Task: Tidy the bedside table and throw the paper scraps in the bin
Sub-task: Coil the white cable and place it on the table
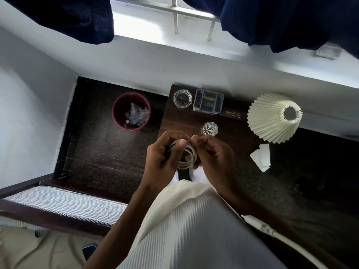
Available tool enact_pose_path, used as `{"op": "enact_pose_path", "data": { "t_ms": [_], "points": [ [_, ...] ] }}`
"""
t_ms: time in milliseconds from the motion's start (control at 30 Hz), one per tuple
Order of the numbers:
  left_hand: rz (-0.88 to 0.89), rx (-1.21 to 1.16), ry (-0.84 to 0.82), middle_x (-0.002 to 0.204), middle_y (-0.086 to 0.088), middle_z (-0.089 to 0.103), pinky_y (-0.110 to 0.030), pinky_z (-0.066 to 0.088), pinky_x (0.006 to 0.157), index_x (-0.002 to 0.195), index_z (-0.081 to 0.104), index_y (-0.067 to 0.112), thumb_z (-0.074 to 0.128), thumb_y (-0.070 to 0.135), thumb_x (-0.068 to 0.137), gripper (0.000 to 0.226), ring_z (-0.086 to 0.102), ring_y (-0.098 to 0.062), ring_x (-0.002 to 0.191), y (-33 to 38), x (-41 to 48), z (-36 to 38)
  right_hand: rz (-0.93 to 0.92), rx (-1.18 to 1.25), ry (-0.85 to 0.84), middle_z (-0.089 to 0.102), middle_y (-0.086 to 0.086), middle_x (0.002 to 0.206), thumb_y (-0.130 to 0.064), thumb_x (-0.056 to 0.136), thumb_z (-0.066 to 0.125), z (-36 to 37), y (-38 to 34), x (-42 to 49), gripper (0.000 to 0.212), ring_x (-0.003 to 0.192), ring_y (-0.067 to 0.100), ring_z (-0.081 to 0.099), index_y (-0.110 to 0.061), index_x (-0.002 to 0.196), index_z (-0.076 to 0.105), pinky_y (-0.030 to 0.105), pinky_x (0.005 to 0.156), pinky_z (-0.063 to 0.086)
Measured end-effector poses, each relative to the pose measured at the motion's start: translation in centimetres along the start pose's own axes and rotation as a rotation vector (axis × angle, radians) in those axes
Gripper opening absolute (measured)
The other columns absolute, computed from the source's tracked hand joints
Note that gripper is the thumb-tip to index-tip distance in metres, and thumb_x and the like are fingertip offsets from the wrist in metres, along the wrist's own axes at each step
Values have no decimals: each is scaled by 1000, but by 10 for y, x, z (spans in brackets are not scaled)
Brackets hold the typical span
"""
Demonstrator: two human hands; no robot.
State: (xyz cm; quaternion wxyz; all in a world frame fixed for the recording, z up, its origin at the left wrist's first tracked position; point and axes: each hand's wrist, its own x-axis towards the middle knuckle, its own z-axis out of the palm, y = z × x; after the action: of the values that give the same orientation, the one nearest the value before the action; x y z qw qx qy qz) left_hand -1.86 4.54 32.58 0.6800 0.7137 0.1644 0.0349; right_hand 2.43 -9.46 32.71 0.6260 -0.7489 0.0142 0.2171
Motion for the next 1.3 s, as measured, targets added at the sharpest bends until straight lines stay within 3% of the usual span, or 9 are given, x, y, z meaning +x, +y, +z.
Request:
{"op": "enact_pose_path", "data": {
  "t_ms": [200, 333, 500, 600, 700, 833, 1000, 1133, 1300],
  "points": [
    [-68, 110, 21, 86, -4, 71, -29, 57, 66, 100, 66, 1, 55, 27, 102, 28, 70, -14, 76, 2, 4, -1, -127, -214, -150, 70, -9, 110, -46, 89, 63, -9, 1, 5, 39, 100, 1, 69, -14, 109, 75, 18, 84, 57],
    [34, 335, -29, 81, 4, 66, -25, 55, 61, 97, 62, 4, 49, 34, 101, 33, 66, -12, 70, 1, 7, -1, 11, -158, -205, 73, -8, 108, -22, 86, 78, -11, 7, 9, 28, 97, 1, 70, -15, 113, 74, 16, 80, 57],
    [47, 450, -38, 81, 6, 57, -20, 43, 63, 88, 58, 8, 51, 21, 103, 21, 54, -9, 69, -8, 10, 2, 249, 27, -347, 78, -17, 88, -22, 92, 70, -15, 11, 17, 11, 91, 1, 74, -29, 100, 73, 12, 74, 55],
    [-115, 252, -61, 76, 9, 59, -23, 48, 62, 89, 58, 19, 51, 17, 104, 17, 57, -4, 66, -9, 13, 1, 396, 274, -419, 79, -2, 98, -32, 85, 69, -17, 11, 18, 20, 98, 13, 74, -21, 101, 74, 19, 81, 57],
    [-313, -87, -42, 84, -7, 64, -30, 57, 67, 116, 59, 7, 55, 23, 101, 23, 64, -16, 77, -6, 15, 0, 528, 517, -424, 76, 8, 107, -31, 81, 68, -14, 15, 18, 34, 102, 17, 72, -12, 108, 70, 24, 86, 57],
    [-427, -156, 72, 97, -27, 66, -40, 58, 75, 124, 58, 5, 57, 25, 99, 32, 65, -29, 84, -9, 13, 6, 238, -58, -224, 72, -10, 112, -38, 88, 71, -12, 23, 17, 32, 105, 5, 70, -26, 117, 63, 30, 89, 61],
    [-529, -162, 43, 113, -28, 70, -27, 60, 75, 122, 62, -1, 53, 19, 104, 28, 70, -23, 92, -20, 9, 17, -120, -295, -260, 69, -10, 118, -39, 88, 70, -19, 29, 20, 48, 96, -17, 64, -16, 130, 65, 7, 78, 53],
    [-570, -204, 10, 115, -26, 70, -25, 58, 76, 122, 64, -3, 47, 22, 106, 34, 69, -21, 95, -24, 8, 23, -128, -308, -120, 73, -7, 112, -23, 92, 73, -23, 36, 21, 30, 96, -15, 65, -13, 120, 72, 7, 80, 52],
    [-567, -239, -12, 114, -20, 72, -28, 59, 85, 123, 65, -1, 45, 20, 107, 33, 72, -21, 100, -28, 4, 23, -38, -255, 19, 74, -5, 110, -23, 91, 73, -29, 37, 21, 28, 96, -6, 69, -11, 116, 73, 13, 82, 56]
  ]
}}
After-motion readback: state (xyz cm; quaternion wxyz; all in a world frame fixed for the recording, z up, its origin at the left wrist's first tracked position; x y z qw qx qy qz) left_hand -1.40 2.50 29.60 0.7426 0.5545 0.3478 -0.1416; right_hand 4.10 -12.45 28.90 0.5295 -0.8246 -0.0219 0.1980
